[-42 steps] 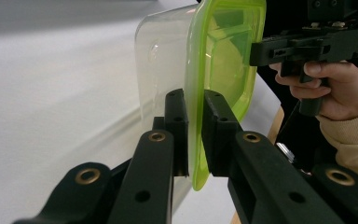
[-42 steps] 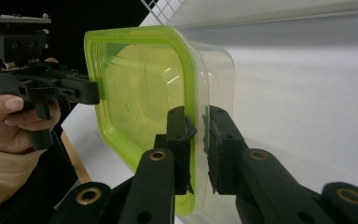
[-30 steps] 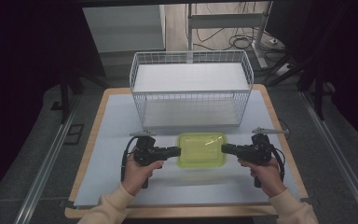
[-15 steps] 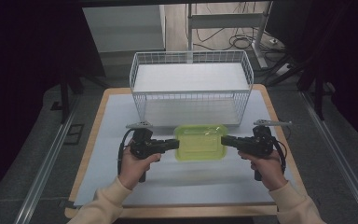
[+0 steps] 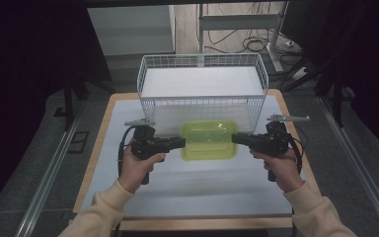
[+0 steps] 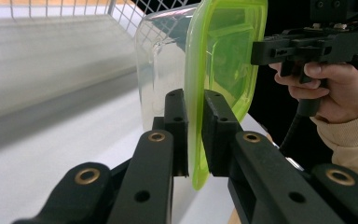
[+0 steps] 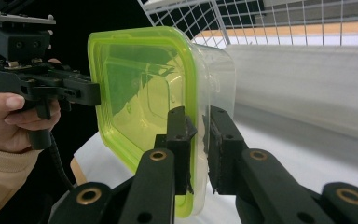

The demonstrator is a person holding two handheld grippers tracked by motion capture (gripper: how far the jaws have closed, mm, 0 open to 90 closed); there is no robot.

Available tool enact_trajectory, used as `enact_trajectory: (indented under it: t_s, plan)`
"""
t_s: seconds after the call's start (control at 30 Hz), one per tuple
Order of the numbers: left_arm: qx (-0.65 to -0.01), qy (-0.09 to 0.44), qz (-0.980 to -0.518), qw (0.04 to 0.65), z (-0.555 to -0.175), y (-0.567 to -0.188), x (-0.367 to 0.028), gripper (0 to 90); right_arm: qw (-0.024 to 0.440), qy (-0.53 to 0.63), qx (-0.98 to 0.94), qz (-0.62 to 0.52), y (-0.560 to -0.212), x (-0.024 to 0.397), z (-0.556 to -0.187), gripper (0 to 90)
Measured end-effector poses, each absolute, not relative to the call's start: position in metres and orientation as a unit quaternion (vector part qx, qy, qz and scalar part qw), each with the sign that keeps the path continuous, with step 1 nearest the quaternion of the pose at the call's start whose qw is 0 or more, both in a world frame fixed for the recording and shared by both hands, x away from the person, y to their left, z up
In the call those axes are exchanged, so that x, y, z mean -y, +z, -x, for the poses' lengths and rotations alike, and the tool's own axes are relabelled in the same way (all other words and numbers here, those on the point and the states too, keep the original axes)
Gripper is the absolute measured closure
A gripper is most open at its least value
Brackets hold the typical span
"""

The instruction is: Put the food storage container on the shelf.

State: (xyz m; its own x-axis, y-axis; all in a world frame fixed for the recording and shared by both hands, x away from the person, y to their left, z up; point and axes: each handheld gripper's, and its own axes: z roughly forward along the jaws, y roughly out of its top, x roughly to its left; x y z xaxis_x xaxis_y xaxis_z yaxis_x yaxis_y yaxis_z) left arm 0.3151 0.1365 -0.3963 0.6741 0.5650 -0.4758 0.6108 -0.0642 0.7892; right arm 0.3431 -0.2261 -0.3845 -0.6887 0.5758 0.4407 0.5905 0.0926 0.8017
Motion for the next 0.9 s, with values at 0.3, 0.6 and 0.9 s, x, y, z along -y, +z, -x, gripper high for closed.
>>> enact_trajectory:
  t_s: [0.3,0.6,0.9]
  plan:
    - [-0.409,-0.022,-0.721,0.558,-0.321,-0.386,-0.142,81.9,0.003,-0.545,0.742,0.39,-0.372,0.22,-0.352,80.5]
    - [-0.409,-0.016,-0.723,0.557,-0.33,-0.376,-0.145,81.9,0.001,-0.544,0.742,0.391,-0.361,0.215,-0.362,80.4]
    - [-0.414,-0.017,-0.719,0.558,-0.339,-0.37,-0.149,81.9,0.005,-0.543,0.743,0.39,-0.356,0.211,-0.375,80.4]
